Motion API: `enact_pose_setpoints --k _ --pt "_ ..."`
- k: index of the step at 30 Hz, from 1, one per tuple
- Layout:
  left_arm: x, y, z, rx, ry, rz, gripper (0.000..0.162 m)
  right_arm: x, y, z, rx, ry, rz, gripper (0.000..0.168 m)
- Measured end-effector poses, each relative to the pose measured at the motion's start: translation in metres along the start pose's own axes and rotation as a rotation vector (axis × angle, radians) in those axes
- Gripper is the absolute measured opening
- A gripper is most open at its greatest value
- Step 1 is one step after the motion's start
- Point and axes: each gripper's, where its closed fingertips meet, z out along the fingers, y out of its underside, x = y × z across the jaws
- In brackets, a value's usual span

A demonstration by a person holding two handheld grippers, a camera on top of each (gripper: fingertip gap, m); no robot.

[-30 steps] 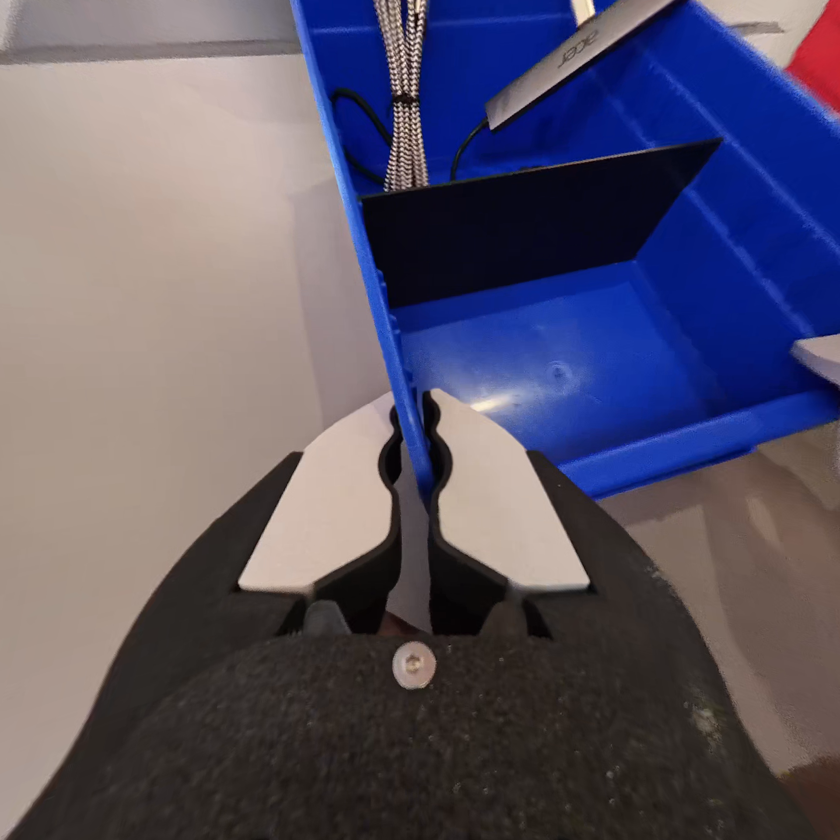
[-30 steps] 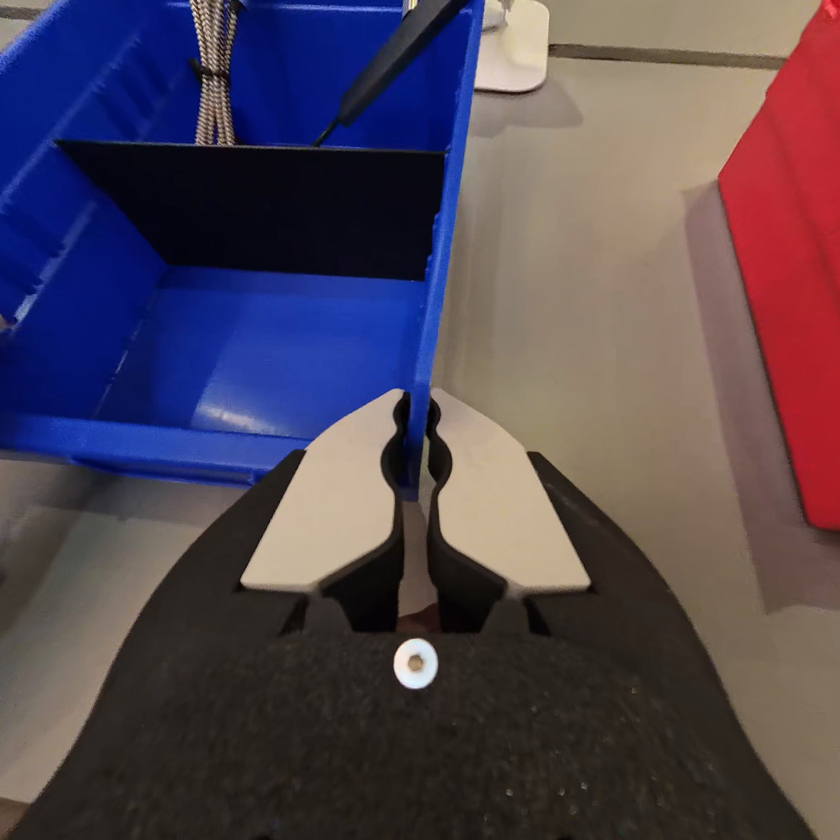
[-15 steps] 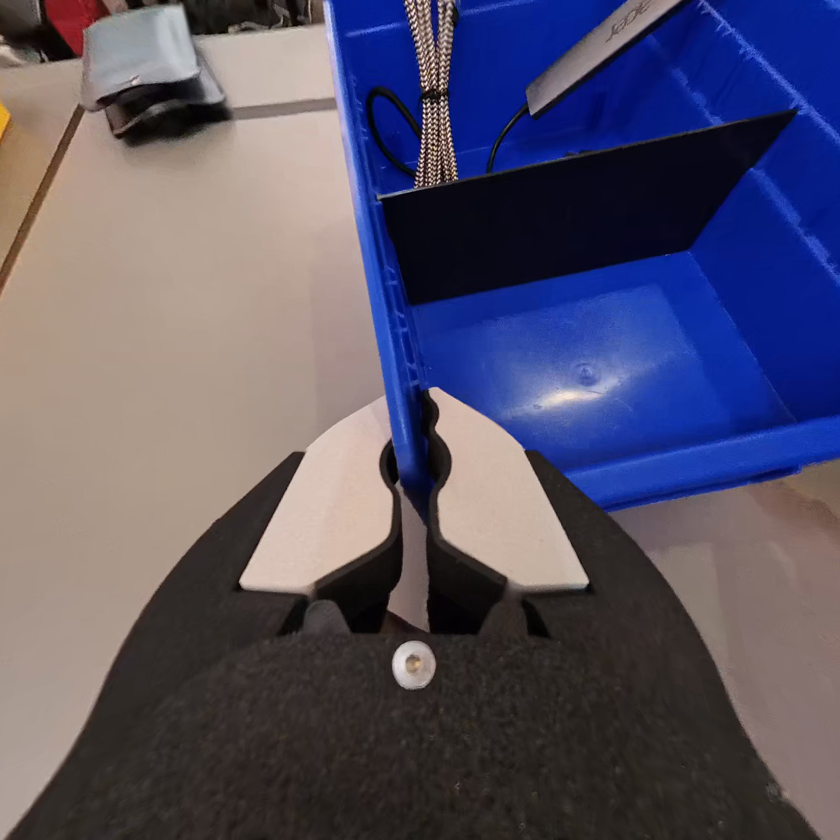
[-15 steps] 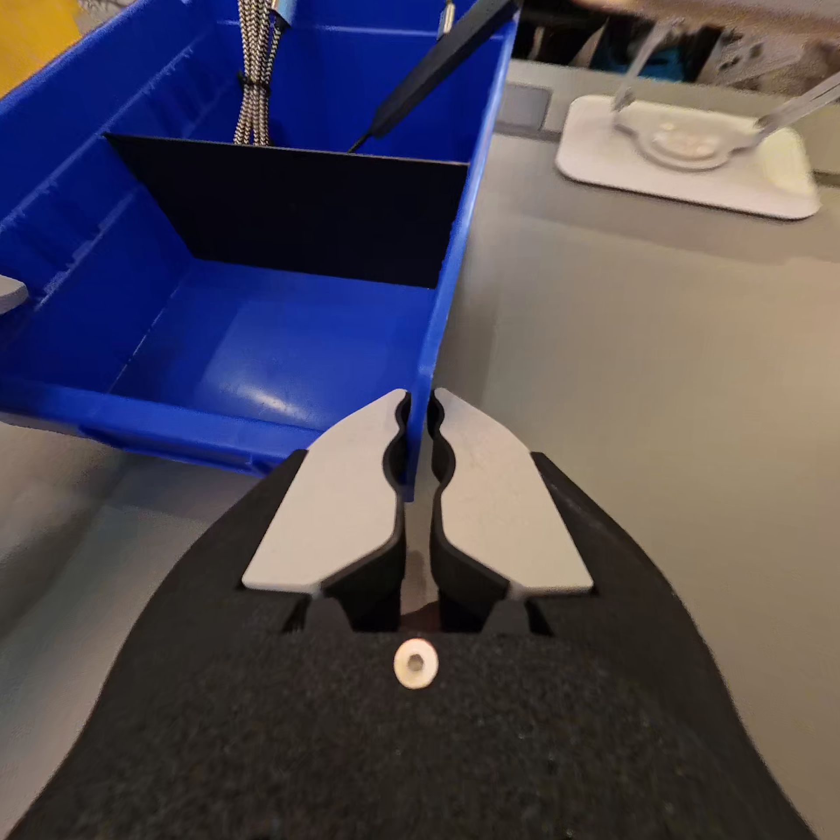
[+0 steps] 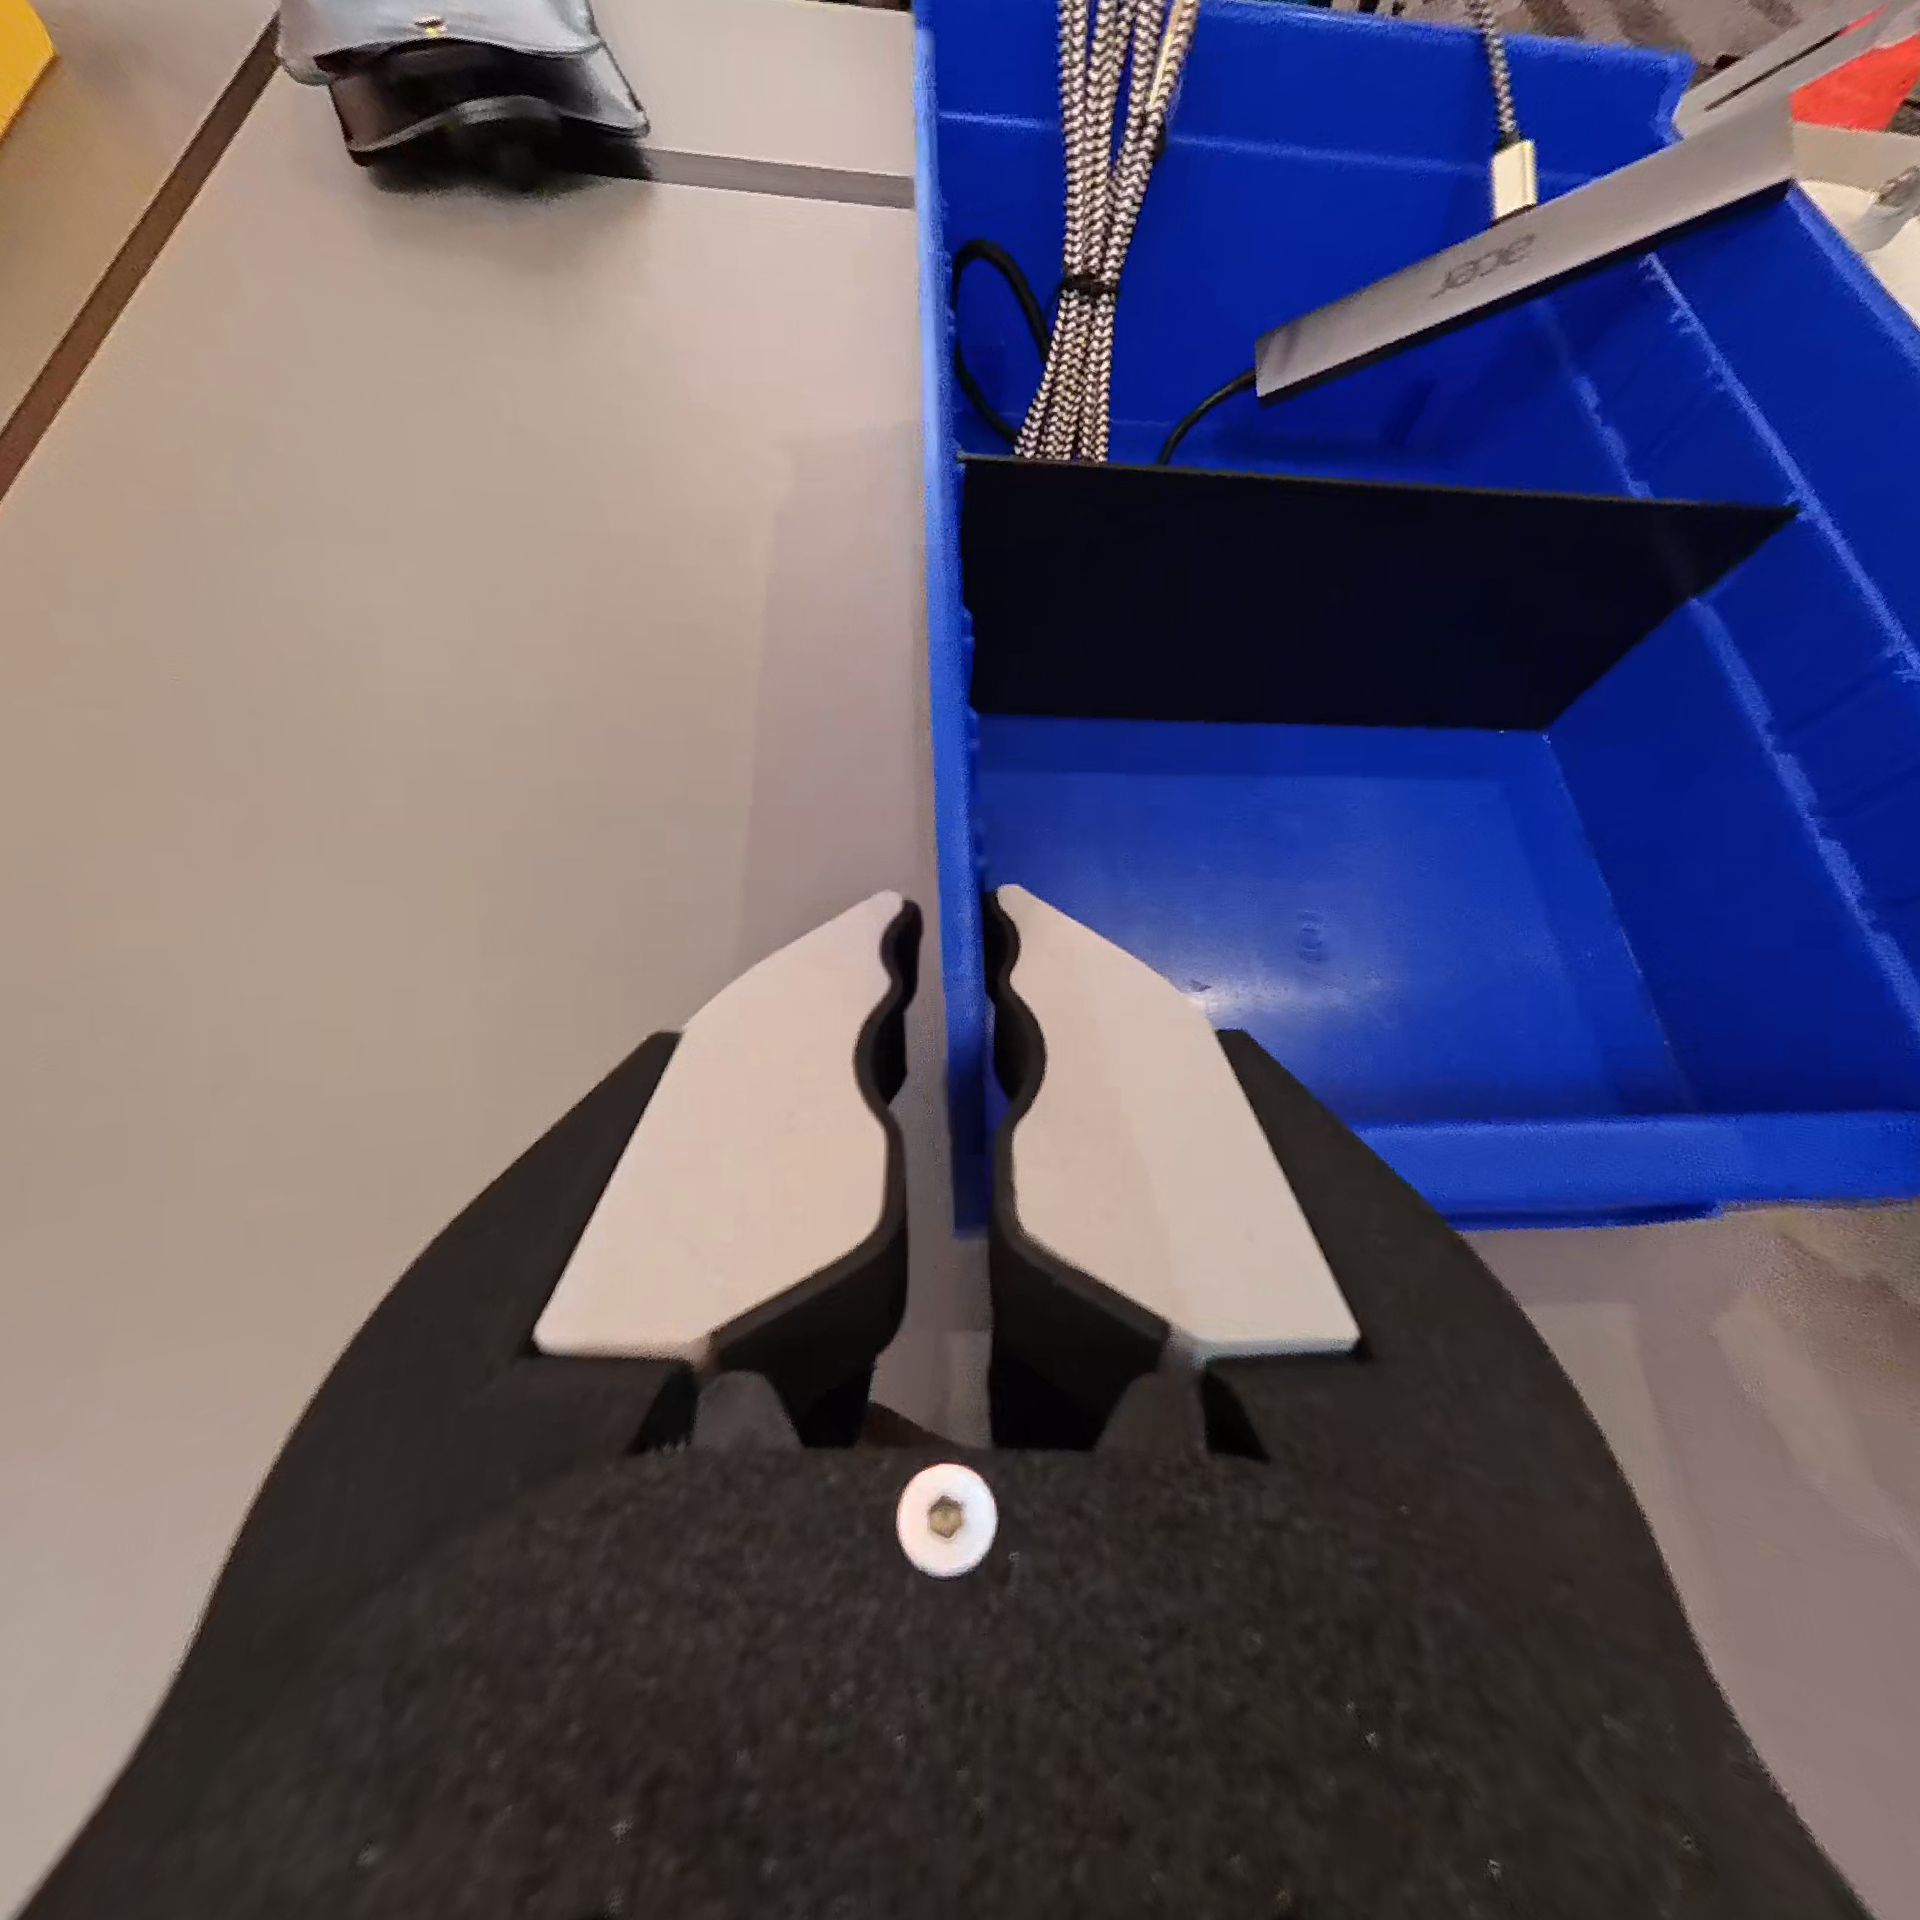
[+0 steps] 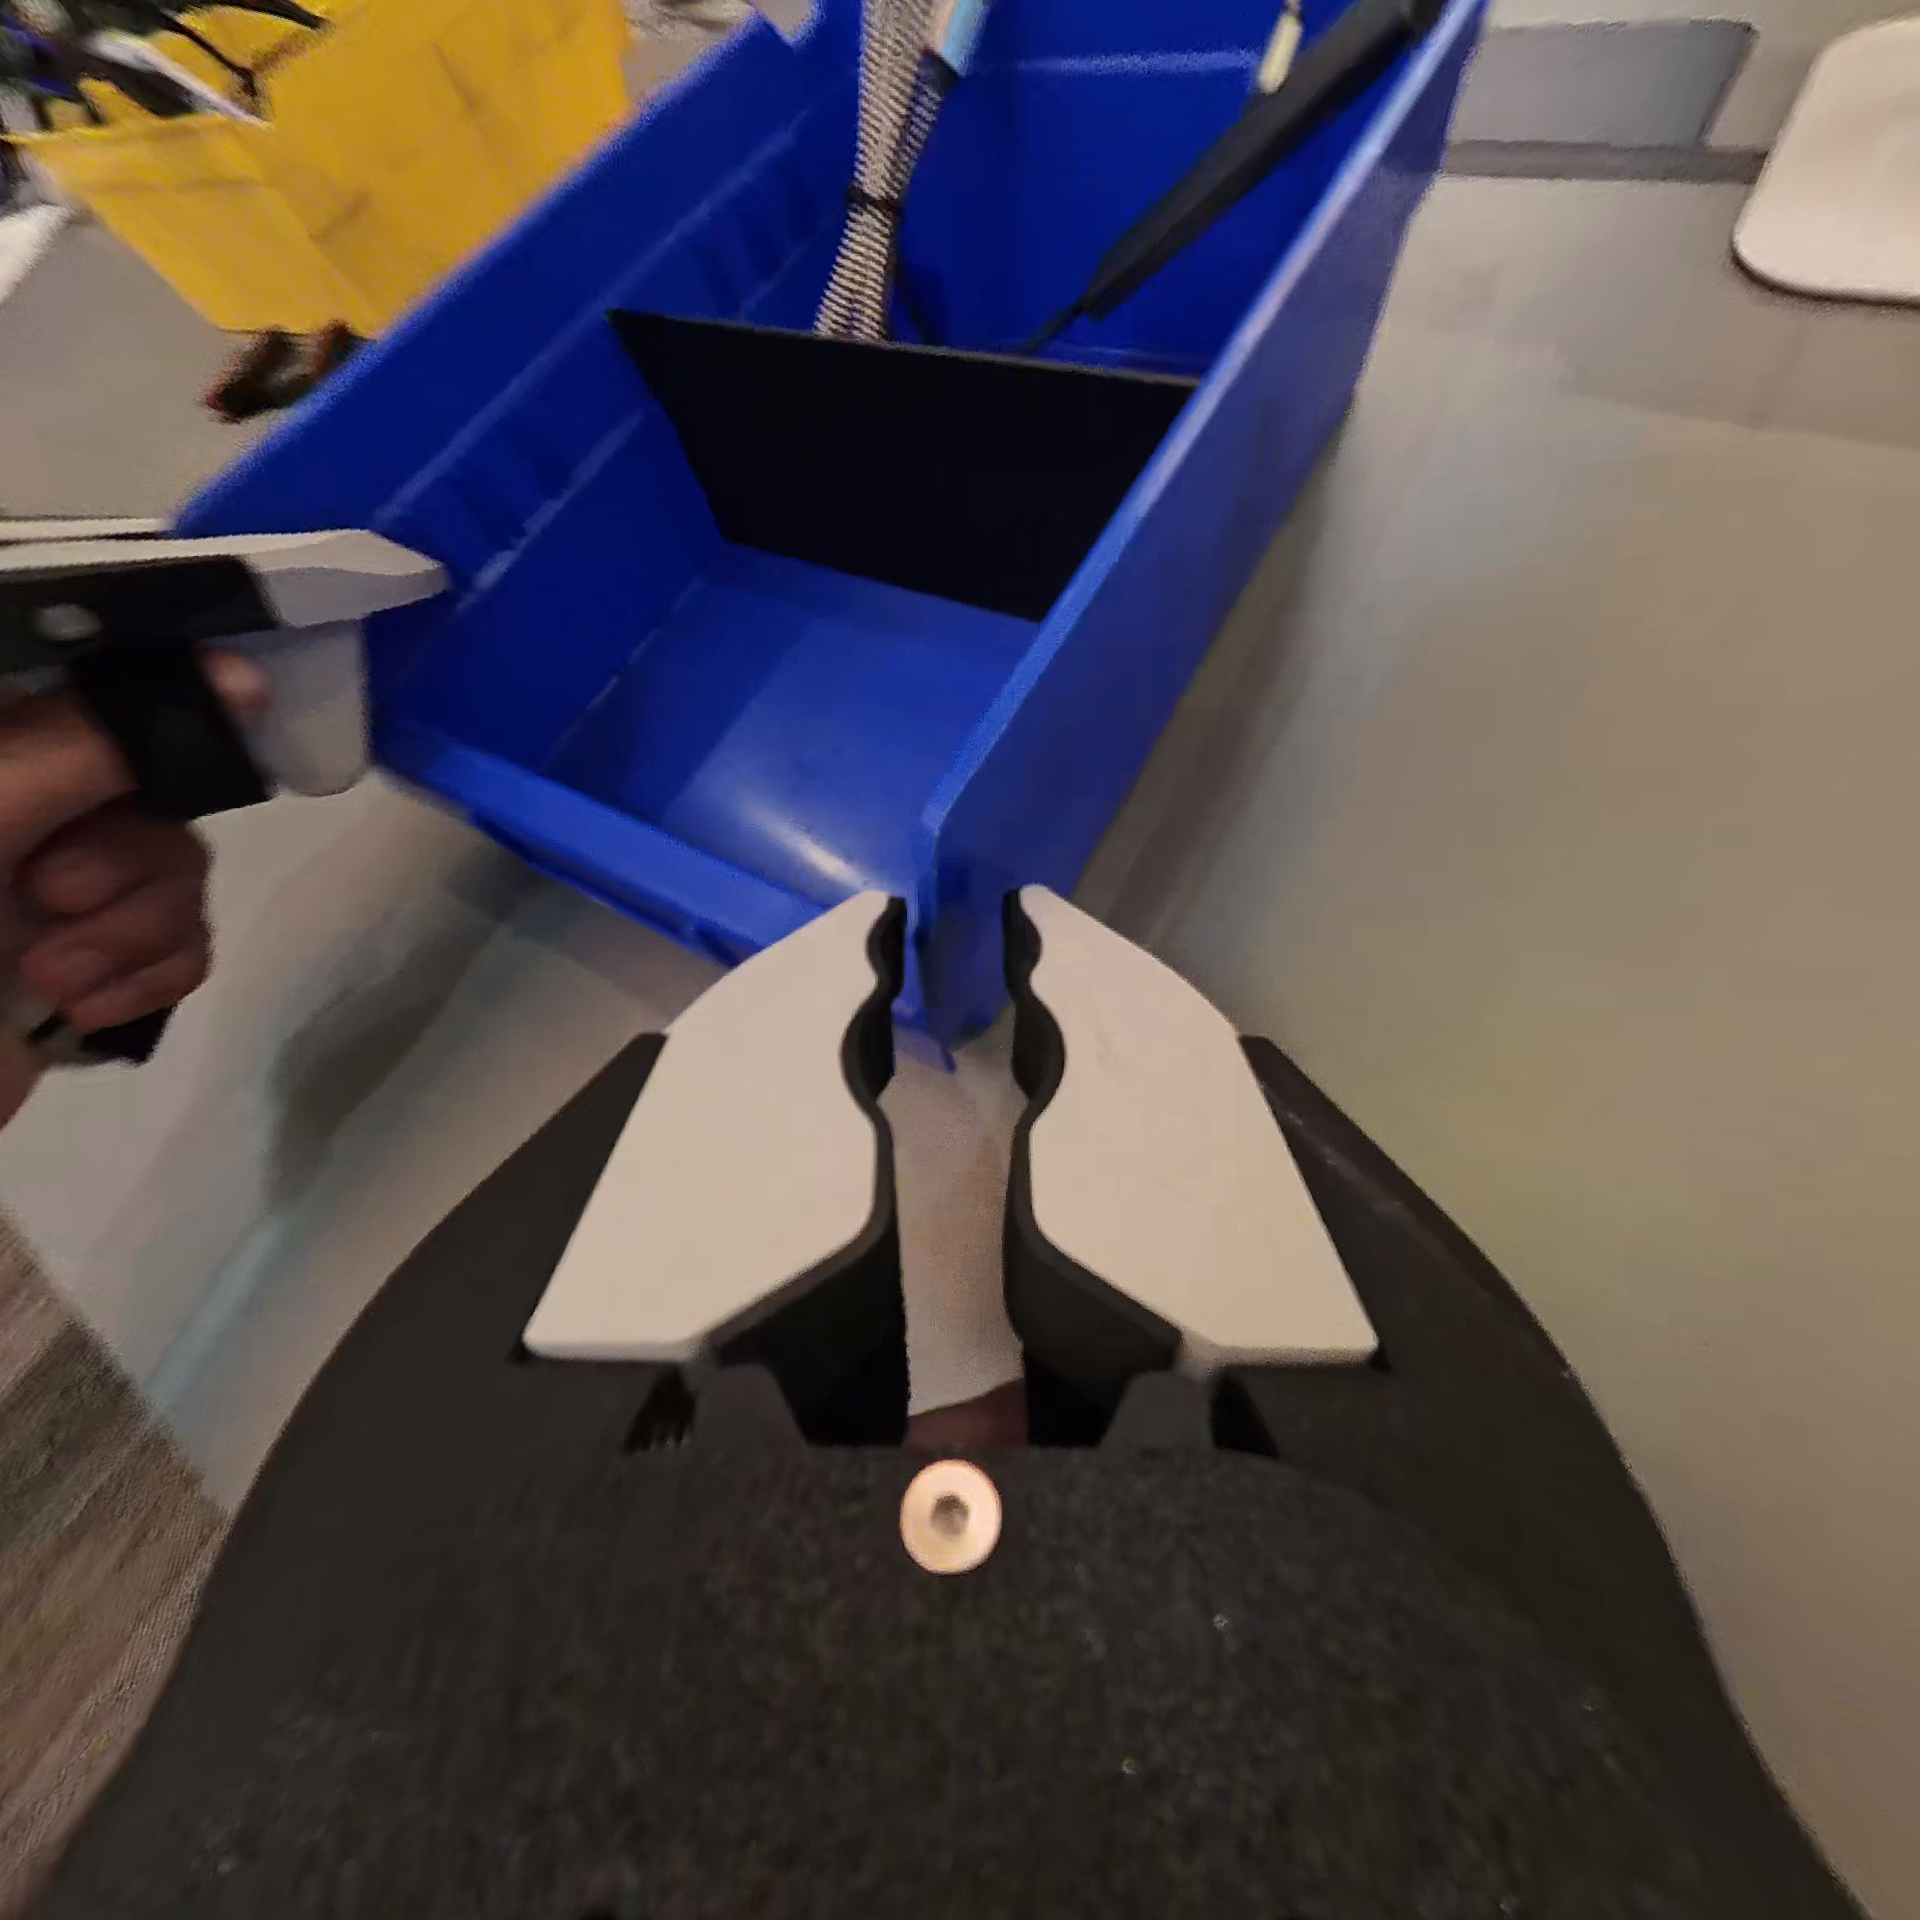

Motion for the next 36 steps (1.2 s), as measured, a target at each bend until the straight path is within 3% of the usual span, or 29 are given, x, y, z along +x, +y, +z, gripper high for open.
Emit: enact_pose_setpoints --k 3,6,12,16,19,22,27,32,36 --pt "-0.005 0.000 0.000 -0.002 -0.028 0.005 0.015 -0.001 0.003 -0.028 0.007 -0.111 -0.089 0.021" --pt "-0.008 0.000 -0.003 -0.008 -0.067 0.013 0.010 0.025 0.015 -0.056 0.000 -0.120 -0.157 0.023" --pt "-0.001 -0.026 -0.060 0.140 -0.126 -0.002 0.028 0.128 0.024 -0.131 0.063 0.026 -0.195 0.023" --pt "0.057 -0.016 -0.087 0.208 0.016 -0.075 0.028 0.204 0.017 -0.198 0.155 0.151 -0.133 0.023" --pt "0.114 0.018 -0.086 0.181 0.133 -0.081 0.027 0.258 0.016 -0.251 0.249 0.253 -0.060 0.023" --pt "0.148 0.045 -0.080 0.173 0.146 0.004 0.024 0.298 0.027 -0.290 0.356 0.284 0.048 0.023" --pt "0.165 0.042 -0.077 0.174 0.123 0.198 0.023 0.354 0.077 -0.309 0.327 0.363 0.235 0.028" --pt "0.168 0.055 -0.079 0.130 0.148 0.173 0.023 0.372 0.088 -0.316 0.266 0.441 0.258 0.029" --pt "0.167 0.054 -0.084 0.151 0.155 0.167 0.023 0.364 0.086 -0.313 0.271 0.412 0.269 0.027"
